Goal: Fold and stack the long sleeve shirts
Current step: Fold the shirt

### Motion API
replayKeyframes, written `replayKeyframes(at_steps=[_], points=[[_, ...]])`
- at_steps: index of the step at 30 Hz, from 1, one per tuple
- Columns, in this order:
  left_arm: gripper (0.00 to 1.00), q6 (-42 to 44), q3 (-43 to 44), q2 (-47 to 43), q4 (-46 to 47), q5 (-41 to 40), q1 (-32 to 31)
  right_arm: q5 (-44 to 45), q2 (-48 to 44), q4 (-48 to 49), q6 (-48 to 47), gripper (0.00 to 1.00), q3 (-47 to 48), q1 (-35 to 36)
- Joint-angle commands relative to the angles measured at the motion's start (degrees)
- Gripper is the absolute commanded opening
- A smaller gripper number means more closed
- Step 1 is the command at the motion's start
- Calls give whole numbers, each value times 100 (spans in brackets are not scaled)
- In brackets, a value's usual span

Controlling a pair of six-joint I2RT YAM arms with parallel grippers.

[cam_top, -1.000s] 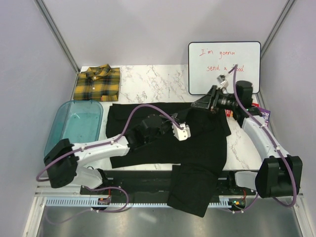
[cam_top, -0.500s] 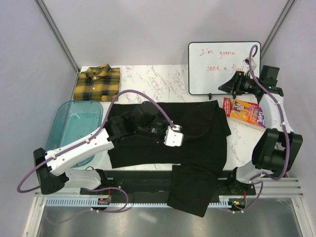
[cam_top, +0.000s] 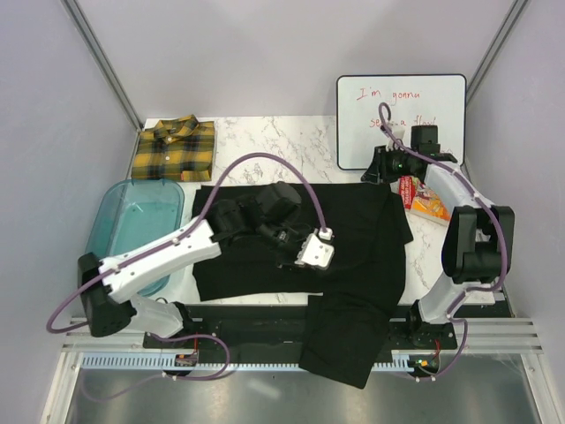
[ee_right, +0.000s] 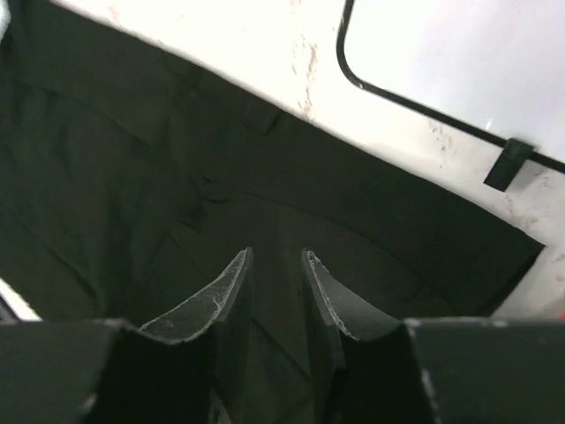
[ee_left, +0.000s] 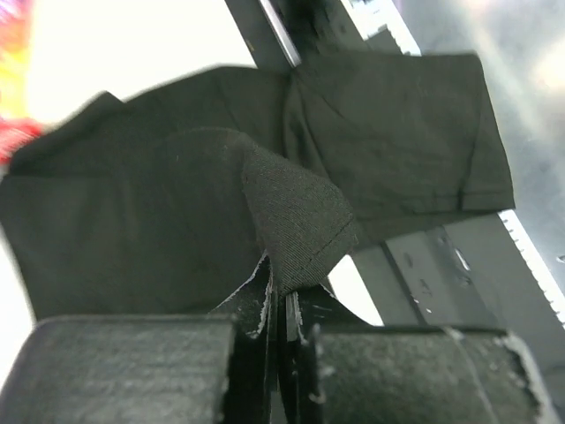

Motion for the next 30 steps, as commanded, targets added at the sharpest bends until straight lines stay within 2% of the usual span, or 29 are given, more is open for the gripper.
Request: replayKeyframes(at_steps=[1, 5, 10, 13, 16, 22, 27, 30], points=[[3, -320, 113, 531, -175, 206, -8, 573, 456, 190, -362, 34, -92, 171], [2, -267, 245, 426, -96, 682, -8, 1003, 799, 155, -616, 31, -188, 312], [2, -740, 412, 522, 70, 331, 193, 1408, 1106, -64, -1099, 30, -276, 330], [2, -1266, 386, 662, 272, 348, 798, 1759, 1256, -161, -1241, 30, -215, 321], [2, -1785, 142, 698, 622, 200, 1877, 1725, 1196, -205, -1276, 31, -180, 295], [2, -2042, -728, 680, 1572, -554, 3442, 769, 862, -776, -1180, 45, 329, 294], [3, -2218, -1107, 1075, 2205, -1109, 4201, 583, 729, -987, -1135, 55, 663, 295], [3, -2429, -1354, 1312, 2495, -1120, 4622, 600, 773, -1075, -1205, 58, 778, 295]])
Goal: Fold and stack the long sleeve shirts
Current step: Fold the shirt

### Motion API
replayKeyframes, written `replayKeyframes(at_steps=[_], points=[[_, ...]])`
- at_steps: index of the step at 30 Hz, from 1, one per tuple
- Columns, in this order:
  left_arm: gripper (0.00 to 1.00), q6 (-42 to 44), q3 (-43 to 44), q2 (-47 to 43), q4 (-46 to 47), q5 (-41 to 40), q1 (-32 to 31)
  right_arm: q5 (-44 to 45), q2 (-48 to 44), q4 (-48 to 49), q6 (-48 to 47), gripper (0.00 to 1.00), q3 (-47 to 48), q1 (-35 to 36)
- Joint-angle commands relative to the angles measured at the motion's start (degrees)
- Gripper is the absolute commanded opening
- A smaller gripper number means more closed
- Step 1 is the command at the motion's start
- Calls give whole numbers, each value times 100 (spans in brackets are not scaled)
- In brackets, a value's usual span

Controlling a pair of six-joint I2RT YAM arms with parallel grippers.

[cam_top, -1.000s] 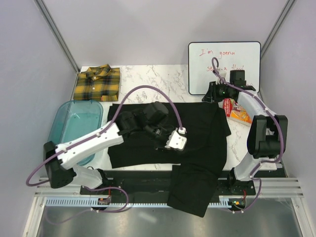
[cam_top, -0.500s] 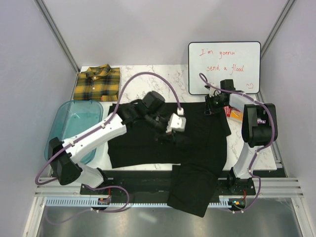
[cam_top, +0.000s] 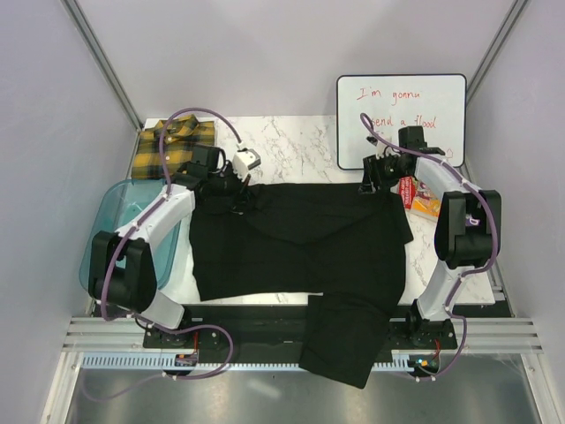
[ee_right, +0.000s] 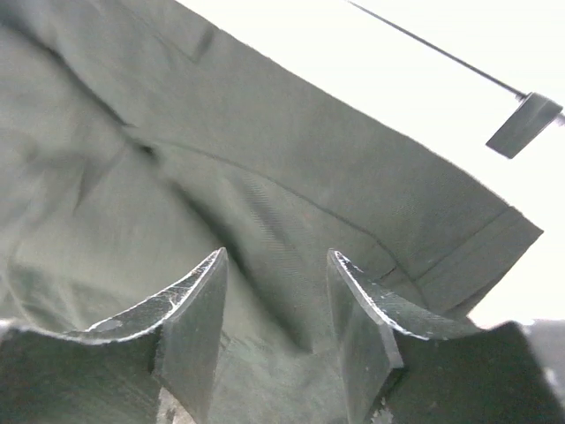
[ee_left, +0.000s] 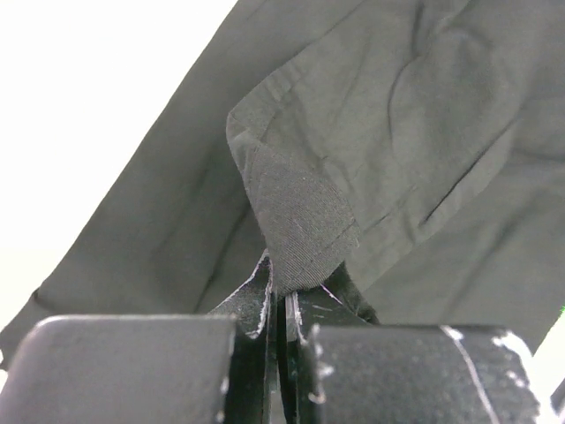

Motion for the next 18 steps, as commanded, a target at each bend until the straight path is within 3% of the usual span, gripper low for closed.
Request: replayKeyframes(at_steps=[1, 18], points=[[3, -501, -296, 299, 774, -289, 474, -300, -178, -227, -111, 58, 350, -9], [5, -905, -912, 467, 1363, -938, 924, -37, 113, -464, -524, 57, 306, 17]])
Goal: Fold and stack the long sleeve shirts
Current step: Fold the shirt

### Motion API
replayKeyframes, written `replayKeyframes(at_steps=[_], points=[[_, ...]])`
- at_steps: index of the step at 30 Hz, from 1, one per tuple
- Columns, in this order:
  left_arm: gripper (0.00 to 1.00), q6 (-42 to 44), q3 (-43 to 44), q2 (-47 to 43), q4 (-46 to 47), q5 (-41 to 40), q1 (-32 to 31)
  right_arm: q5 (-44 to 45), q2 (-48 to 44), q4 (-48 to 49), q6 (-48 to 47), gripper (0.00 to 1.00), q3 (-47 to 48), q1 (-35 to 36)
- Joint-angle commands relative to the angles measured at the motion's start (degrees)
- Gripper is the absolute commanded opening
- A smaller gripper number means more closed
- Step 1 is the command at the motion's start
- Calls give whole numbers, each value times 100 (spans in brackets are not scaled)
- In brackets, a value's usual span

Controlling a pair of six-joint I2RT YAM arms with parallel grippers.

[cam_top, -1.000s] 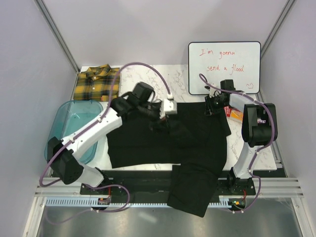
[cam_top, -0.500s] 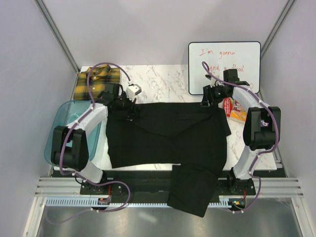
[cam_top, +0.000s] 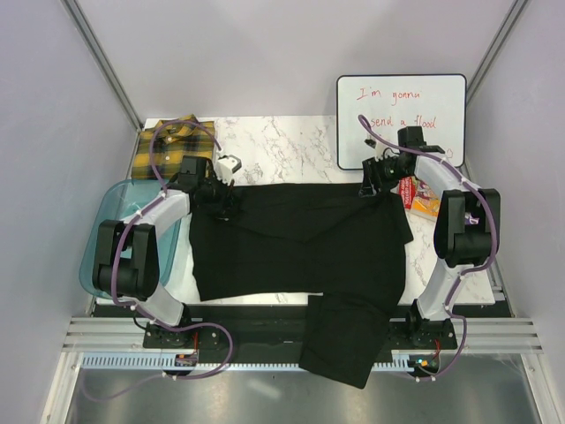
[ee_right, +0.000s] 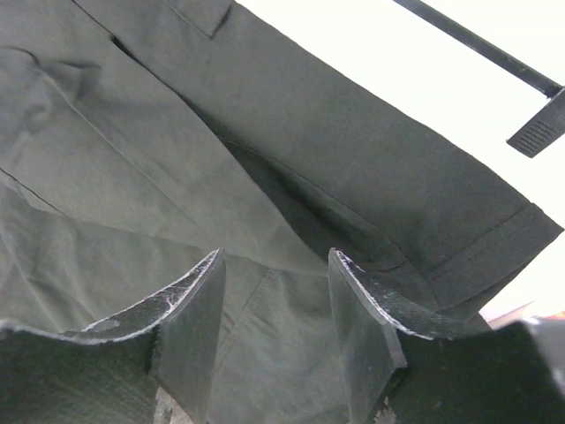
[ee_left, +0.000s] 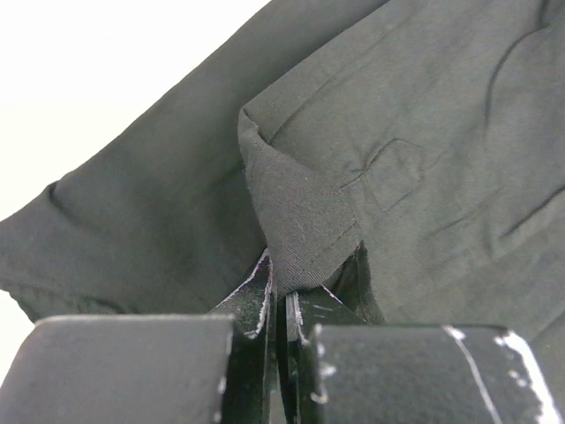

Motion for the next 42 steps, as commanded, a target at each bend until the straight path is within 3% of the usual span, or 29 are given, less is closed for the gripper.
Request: replayKeyframes(at_steps=[1, 12, 25, 28, 36, 42], points=[[5, -420, -251, -134, 436, -310, 126, 168, 71, -12, -244, 57, 85, 17], [7, -580, -858, -706, 718, -775, 153, 529, -61, 208, -174, 55, -2, 26], [8, -588, -894, -890, 587, -863, 170, 652, -96, 269, -174, 56, 6, 34], [11, -474, -912, -952, 516, -837, 170, 731, -70, 296, -174, 55, 32, 52], [32, -272, -569, -628, 332, -942, 188, 609, -131, 15, -314, 50, -3, 79], [35, -52, -139, -618, 253, -1136, 363, 196, -649, -91, -297, 51, 120, 79]])
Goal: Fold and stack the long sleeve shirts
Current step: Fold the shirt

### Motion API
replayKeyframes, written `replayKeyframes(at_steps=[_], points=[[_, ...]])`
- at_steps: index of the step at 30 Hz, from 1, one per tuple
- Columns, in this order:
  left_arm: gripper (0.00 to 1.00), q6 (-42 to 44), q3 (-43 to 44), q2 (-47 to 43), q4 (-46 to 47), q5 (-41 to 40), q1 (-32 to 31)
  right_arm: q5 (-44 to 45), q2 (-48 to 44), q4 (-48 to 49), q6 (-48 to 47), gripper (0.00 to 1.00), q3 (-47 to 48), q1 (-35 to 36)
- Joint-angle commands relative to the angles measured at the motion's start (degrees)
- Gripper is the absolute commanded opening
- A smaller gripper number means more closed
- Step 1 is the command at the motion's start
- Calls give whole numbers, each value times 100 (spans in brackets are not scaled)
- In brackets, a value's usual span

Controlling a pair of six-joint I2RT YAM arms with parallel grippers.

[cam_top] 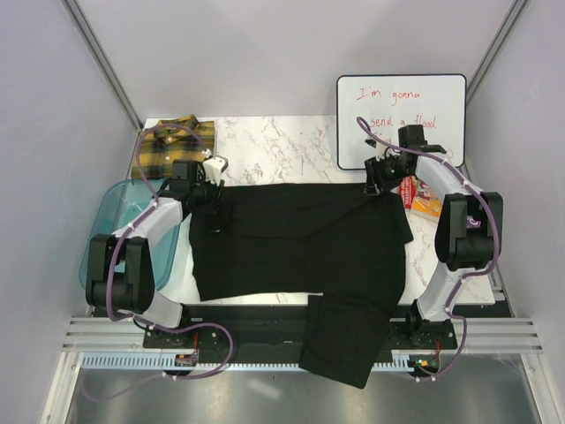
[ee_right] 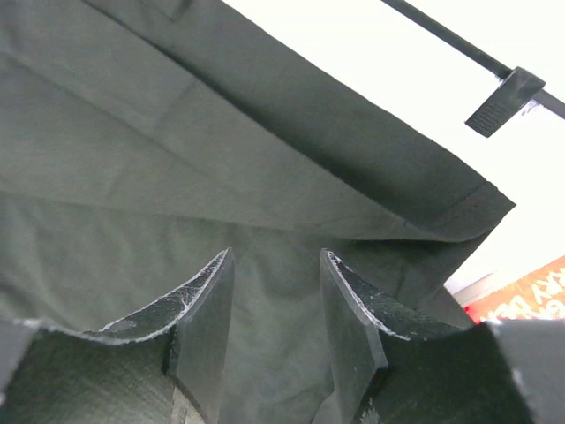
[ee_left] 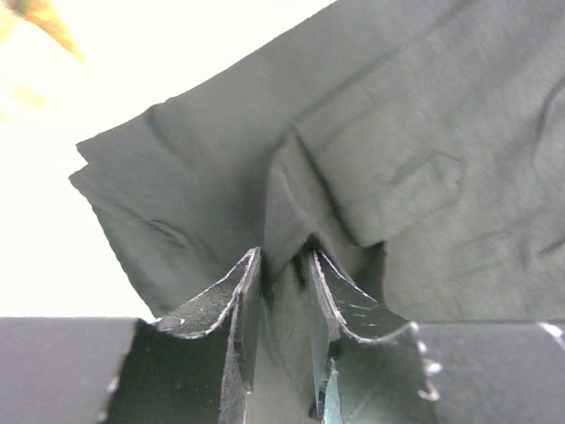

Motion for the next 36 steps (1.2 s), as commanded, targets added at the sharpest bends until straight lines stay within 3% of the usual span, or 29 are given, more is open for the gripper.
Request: replayKeyframes(at_steps=[1, 5, 11, 16, 25, 28, 32, 36], points=[[39, 319, 476, -67, -140, -58, 189, -417, -676, -34, -72, 51, 177, 24], [50, 478, 871, -68, -712, 627, 180, -391, -694, 124, 16, 51, 265, 24], [54, 741, 986, -59, -1248, 821, 49, -189, -229, 308, 51, 47, 239, 77], [53, 918, 881, 125, -1390, 15, -479, 136, 114, 449, -28, 44, -24, 191], [49, 900, 925, 960, -1671, -619, -497, 681, 299, 458, -221, 43, -428, 200], [49, 935, 942, 1232, -1680, -734, -488, 752, 168, 449, -326, 36, -561, 200], [49, 865, 986, 1093, -1689, -208, -488, 524, 10, 126, -441, 49, -403, 200], [50, 934, 1240, 724, -1732, 372, -488, 33, -254, -288, -476, 53, 175, 191]])
